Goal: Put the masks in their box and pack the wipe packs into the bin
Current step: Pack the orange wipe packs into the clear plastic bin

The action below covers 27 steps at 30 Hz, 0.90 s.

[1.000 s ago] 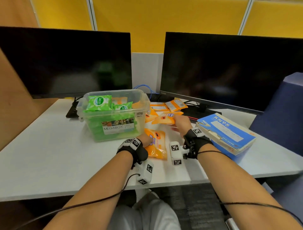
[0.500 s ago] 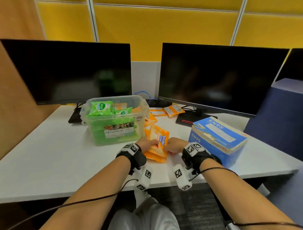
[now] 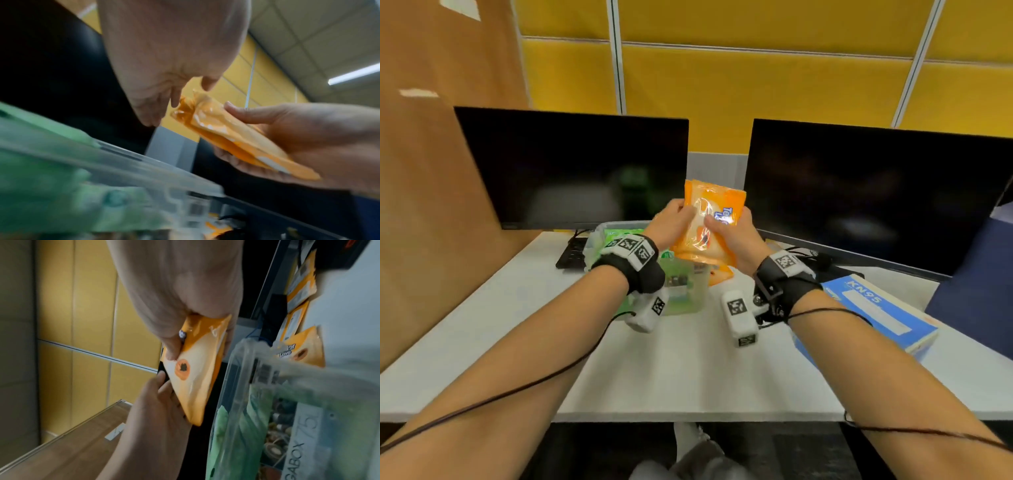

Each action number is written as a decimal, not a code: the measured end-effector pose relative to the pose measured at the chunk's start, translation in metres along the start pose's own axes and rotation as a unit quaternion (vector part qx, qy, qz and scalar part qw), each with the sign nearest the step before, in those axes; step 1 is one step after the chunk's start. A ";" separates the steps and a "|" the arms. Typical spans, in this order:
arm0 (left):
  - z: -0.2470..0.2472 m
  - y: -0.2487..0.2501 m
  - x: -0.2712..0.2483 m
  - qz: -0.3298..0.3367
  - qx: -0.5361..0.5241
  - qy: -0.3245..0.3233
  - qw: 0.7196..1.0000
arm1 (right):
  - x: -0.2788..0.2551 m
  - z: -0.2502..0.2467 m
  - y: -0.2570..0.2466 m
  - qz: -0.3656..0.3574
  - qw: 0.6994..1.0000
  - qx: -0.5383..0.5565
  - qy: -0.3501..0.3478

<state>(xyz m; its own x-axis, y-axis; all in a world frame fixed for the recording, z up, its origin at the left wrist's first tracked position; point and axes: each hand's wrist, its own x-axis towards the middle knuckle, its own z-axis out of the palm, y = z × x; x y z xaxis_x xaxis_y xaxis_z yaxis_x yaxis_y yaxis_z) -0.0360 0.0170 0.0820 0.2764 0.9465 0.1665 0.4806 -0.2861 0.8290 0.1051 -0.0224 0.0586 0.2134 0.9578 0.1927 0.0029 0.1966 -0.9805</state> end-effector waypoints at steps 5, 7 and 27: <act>-0.051 -0.052 0.021 -0.021 0.294 0.068 0.953 | 0.046 0.055 0.008 0.046 0.995 -0.089 0.016; -0.059 -0.072 0.024 -0.013 0.351 0.024 0.936 | 0.056 0.068 0.010 0.061 0.971 -0.232 -0.012; -0.042 -0.115 0.026 -0.044 0.402 -0.014 0.914 | 0.060 0.090 0.034 0.085 0.767 -0.600 -0.210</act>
<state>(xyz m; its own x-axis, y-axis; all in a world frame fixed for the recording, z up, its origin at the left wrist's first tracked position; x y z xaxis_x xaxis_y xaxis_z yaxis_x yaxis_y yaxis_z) -0.1190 0.0810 0.0137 0.2229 0.9701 0.0961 0.9554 -0.2370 0.1760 0.0306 0.0607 0.0401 -0.0231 0.9807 -0.1940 0.9612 -0.0316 -0.2739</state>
